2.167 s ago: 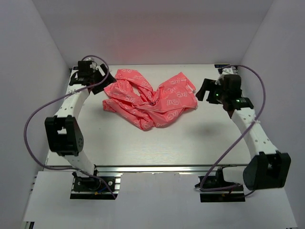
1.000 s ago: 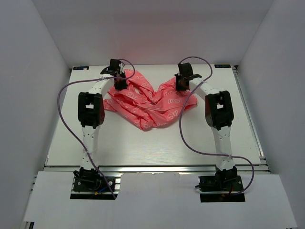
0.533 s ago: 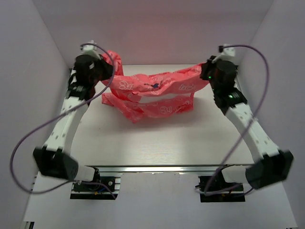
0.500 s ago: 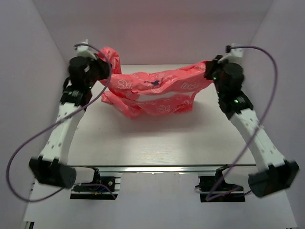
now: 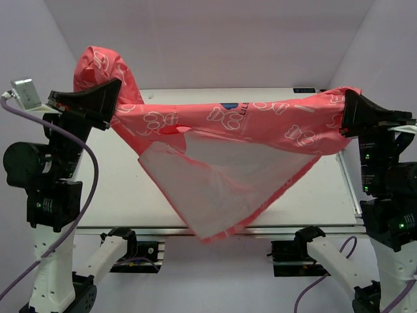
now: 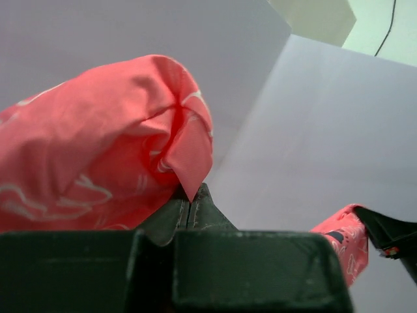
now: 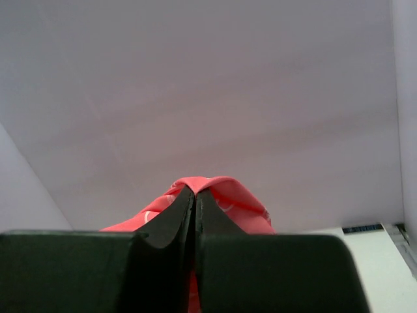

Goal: Zip up the jacket

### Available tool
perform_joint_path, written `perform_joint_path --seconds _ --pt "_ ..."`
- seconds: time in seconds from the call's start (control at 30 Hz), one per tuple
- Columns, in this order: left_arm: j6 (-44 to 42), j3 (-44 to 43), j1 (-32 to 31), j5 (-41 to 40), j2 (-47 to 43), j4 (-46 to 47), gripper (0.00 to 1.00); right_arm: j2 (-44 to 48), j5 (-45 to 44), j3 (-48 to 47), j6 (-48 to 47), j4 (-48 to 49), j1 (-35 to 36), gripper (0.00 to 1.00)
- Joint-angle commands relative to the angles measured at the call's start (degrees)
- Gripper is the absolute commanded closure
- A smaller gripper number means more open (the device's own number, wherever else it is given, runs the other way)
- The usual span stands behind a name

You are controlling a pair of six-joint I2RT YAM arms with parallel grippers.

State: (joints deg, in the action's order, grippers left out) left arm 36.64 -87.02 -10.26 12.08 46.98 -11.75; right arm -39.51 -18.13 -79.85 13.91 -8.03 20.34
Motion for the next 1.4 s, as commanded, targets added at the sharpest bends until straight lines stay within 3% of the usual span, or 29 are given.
perform_joint_path --seconds 0.0,0.1,0.23,0.3,0.4,0.43,0.47,0.5,0.53,0.57,0.6,0.73,0.9,1.1,1.17,1.37 --pt "3.1 -2.3 0.7 -2.9 5.7 0.1 1.0 -3.1 -9.6 -1.4 0.8 -6.5 -0.8 1.0" --pt "5.1 -0.5 0.7 -7.6 13.1 -2.4 1.0 -7.2 -15.6 2.4 5.8 -11.7 -0.8 1.0" --pt "5.2 4.0 0.6 -16.2 26.2 -2.1 1.0 -13.5 -24.7 14.3 14.2 -13.4 -0.9 1.0" --pt "5.5 4.8 0.6 -17.3 36.9 -1.3 1.0 -19.4 -23.7 17.5 16.6 -12.8 -1.6 1.0" --pt "4.5 1.3 0.6 -15.4 48.8 0.0 1.0 -30.8 -13.2 20.5 17.6 -9.3 -5.2 0.97" --pt "4.3 -6.0 0.5 -14.4 57.2 -4.6 0.93 -33.9 -9.5 19.9 17.7 -9.0 -6.1 0.88" --pt "3.7 -10.6 0.6 -13.5 61.2 -7.5 0.82 -39.3 -4.3 19.0 17.0 -8.3 -6.6 0.57" --pt "3.3 -15.4 0.4 -12.8 64.8 -10.6 0.69 -41.4 -3.3 15.6 16.5 -9.1 -6.8 0.42" --pt "2.7 -19.7 0.4 -12.4 70.0 -15.6 0.5 -43.3 -2.1 13.9 15.5 -9.7 -6.7 0.32" --pt "1.9 -25.7 0.4 -12.2 71.7 -17.2 0.27 -45.5 -0.3 12.3 13.7 -10.2 -6.7 0.11" --pt "1.2 -27.2 0.3 -12.6 72.5 -18.0 0.03 -45.8 0.5 10.1 12.6 -10.7 -6.7 0.11" --pt "0.5 -23.6 0.3 -14.4 68.7 -18.2 0.02 -44.3 4.6 9.8 10.2 -13.3 -6.2 0.11" --pt "2.6 -4.7 0.2 -18.0 53.6 -20.8 0.02 -36.6 5.5 18.9 10.5 -15.3 0.7 0.11" --pt "6.0 18.6 -1.8 -15.9 35.5 -17.9 0.02 -29.1 7.9 33.3 16.1 -16.1 9.1 0.11" --pt "5.4 24.7 -4.7 -14.8 34.1 -14.8 0.02 -28.3 9.8 37.4 19.3 -13.8 9.1 0.11" --pt "3.9 25.7 -9.0 -9.1 42.3 -12.5 0.02 -36.9 5.7 37.4 22.9 -10.7 7.5 0.11"
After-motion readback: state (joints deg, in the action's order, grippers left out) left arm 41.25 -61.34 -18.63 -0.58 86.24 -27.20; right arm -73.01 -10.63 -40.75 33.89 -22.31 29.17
